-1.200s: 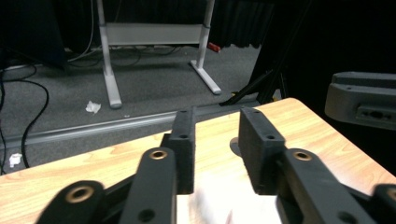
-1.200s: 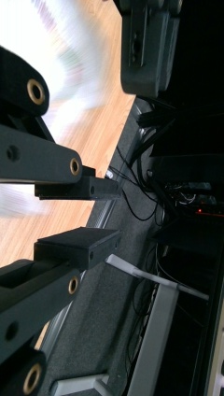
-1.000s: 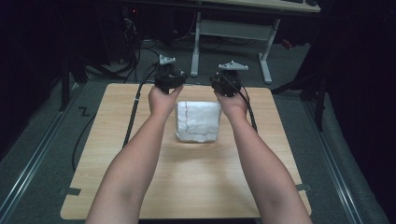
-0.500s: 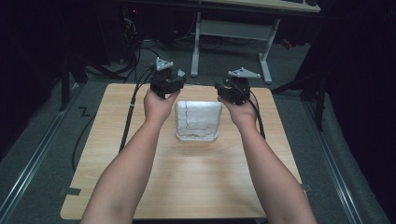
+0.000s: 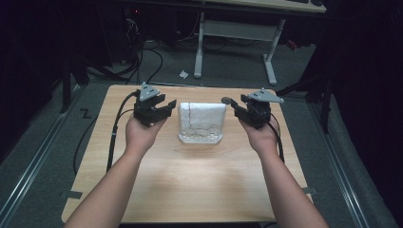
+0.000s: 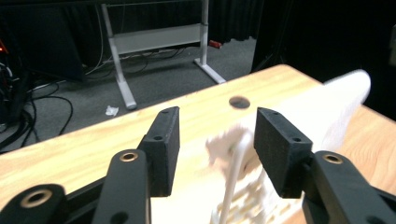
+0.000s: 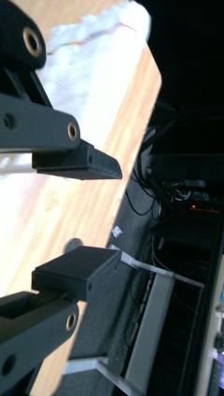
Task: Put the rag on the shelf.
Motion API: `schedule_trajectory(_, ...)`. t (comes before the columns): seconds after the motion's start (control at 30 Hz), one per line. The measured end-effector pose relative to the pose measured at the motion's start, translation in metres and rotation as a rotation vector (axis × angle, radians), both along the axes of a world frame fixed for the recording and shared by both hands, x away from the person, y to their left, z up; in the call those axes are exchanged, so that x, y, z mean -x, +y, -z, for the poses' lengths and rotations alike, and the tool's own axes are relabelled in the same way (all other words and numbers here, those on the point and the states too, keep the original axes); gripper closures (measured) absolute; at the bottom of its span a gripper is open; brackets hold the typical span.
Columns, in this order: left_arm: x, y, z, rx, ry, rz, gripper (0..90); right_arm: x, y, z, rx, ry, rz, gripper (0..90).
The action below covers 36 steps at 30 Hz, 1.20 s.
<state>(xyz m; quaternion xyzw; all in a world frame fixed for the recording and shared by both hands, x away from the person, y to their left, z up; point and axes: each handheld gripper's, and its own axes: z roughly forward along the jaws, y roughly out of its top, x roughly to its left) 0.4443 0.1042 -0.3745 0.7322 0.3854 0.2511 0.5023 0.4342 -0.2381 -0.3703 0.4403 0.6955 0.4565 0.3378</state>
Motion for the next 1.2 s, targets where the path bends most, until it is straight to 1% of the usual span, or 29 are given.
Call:
schedule_trajectory(0.07, 0.010, 0.008, 0.008, -0.003, 0.012, 0.008, 47.9, 0.010, -0.002, 0.007, 0.013, 0.009, -0.009, 55.2)
schedule_trajectory(0.1, 0.014, 0.010, 0.012, -0.008, 0.012, 0.008, 47.3, 0.015, -0.003, 0.011, 0.009, 0.002, -0.013, 56.6)
schedule_trajectory(0.17, 0.025, 0.015, 0.024, -0.012, 0.020, 0.021, 46.4, 0.023, -0.003, 0.019, 0.017, 0.013, -0.023, 57.4)
schedule_trajectory(0.2, 0.029, 0.017, 0.030, -0.012, 0.026, 0.027, 45.8, 0.027, -0.003, 0.024, 0.031, 0.013, -0.025, 57.6)
schedule_trajectory(0.27, 0.038, 0.020, 0.043, -0.014, 0.043, 0.034, 44.8, 0.035, -0.002, 0.034, 0.046, 0.007, -0.033, 57.6)
schedule_trajectory(0.33, 0.045, 0.022, 0.056, -0.016, 0.065, 0.044, 44.0, 0.042, -0.001, 0.045, 0.047, 0.022, -0.042, 57.3)
schedule_trajectory(0.37, 0.049, 0.023, 0.066, -0.018, 0.090, 0.053, 44.0, 0.045, -0.001, 0.049, 0.047, 0.028, -0.047, 57.1)
schedule_trajectory(0.43, 0.058, 0.023, 0.083, -0.020, 0.128, 0.070, 45.1, 0.053, 0.001, 0.063, 0.050, 0.049, -0.062, 57.6)
schedule_trajectory(0.47, 0.063, 0.022, 0.092, -0.022, 0.145, 0.080, 45.4, 0.057, 0.002, 0.070, 0.045, 0.066, -0.069, 57.7)
schedule_trajectory(0.5, 0.069, 0.021, 0.100, -0.031, 0.154, 0.088, 45.4, 0.060, 0.003, 0.077, 0.045, 0.081, -0.078, 57.5)
schedule_trajectory(0.53, 0.075, 0.020, 0.108, -0.043, 0.162, 0.094, 45.5, 0.065, 0.004, 0.085, 0.048, 0.092, -0.085, 57.5)
schedule_trajectory(0.6, 0.090, 0.018, 0.125, -0.069, 0.176, 0.103, 46.1, 0.075, 0.006, 0.101, 0.037, 0.119, -0.095, 56.4)
schedule_trajectory(0.67, 0.112, 0.015, 0.142, -0.104, 0.163, 0.106, 47.2, 0.088, 0.005, 0.118, 0.030, 0.157, -0.093, 55.2)
schedule_trajectory(0.7, 0.118, 0.014, 0.146, -0.112, 0.180, 0.097, 48.4, 0.096, 0.003, 0.127, 0.026, 0.170, -0.083, 54.8)
schedule_trajectory(0.73, 0.120, 0.013, 0.145, -0.110, 0.211, 0.116, 49.3, 0.105, 0.000, 0.137, 0.029, 0.168, -0.073, 54.8)
schedule_trajectory(0.77, 0.121, 0.013, 0.143, -0.098, 0.199, 0.128, 47.9, 0.108, -0.003, 0.142, 0.062, 0.205, -0.089, 52.0)
schedule_trajectory(0.8, 0.121, 0.014, 0.143, -0.100, 0.185, 0.123, 47.2, 0.109, -0.006, 0.145, 0.094, 0.226, -0.098, 50.8)
schedule_trajectory(0.83, 0.118, 0.015, 0.143, -0.109, 0.200, 0.115, 46.8, 0.111, -0.010, 0.146, 0.094, 0.224, -0.084, 51.5)
schedule_trajectory(0.87, 0.115, 0.016, 0.145, -0.104, 0.225, 0.113, 46.3, 0.112, -0.018, 0.149, 0.044, 0.238, -0.062, 51.2)
schedule_trajectory(0.9, 0.114, 0.016, 0.147, -0.101, 0.234, 0.114, 46.3, 0.110, -0.023, 0.151, 0.005, 0.267, -0.054, 50.7)
schedule_trajectory(0.93, 0.112, 0.016, 0.148, -0.094, 0.243, 0.118, 46.1, 0.109, -0.024, 0.152, -0.007, 0.276, -0.048, 50.3)
schedule_trajectory(0.97, 0.110, 0.016, 0.149, -0.100, 0.249, 0.122, 45.8, 0.108, -0.024, 0.152, -0.005, 0.272, -0.041, 50.2)
schedule_trajectory(1.0, 0.108, 0.015, 0.150, -0.108, 0.247, 0.125, 45.7, 0.107, -0.023, 0.152, 0.011, 0.259, -0.042, 50.0)
schedule_trajectory(1.03, 0.108, 0.016, 0.150, -0.106, 0.246, 0.119, 45.7, 0.106, -0.021, 0.152, 0.024, 0.254, -0.045, 49.8)
schedule_trajectory(1.07, 0.107, 0.016, 0.151, -0.105, 0.253, 0.117, 45.6, 0.105, -0.020, 0.152, 0.023, 0.253, -0.048, 49.7)
schedule_trajectory(1.1, 0.107, 0.015, 0.152, -0.095, 0.259, 0.122, 45.3, 0.105, -0.020, 0.153, 0.025, 0.256, -0.051, 49.7)
schedule_trajectory(1.13, 0.107, 0.015, 0.153, -0.095, 0.260, 0.126, 44.9, 0.105, -0.020, 0.154, 0.026, 0.262, -0.050, 49.7)
schedule_trajectory(1.17, 0.107, 0.014, 0.153, -0.107, 0.260, 0.129, 44.3, 0.104, -0.020, 0.155, 0.029, 0.262, -0.051, 49.5)
schedule_trajectory(1.2, 0.107, 0.014, 0.153, -0.107, 0.258, 0.131, 42.9, 0.104, -0.020, 0.156, 0.024, 0.271, -0.050, 49.0)
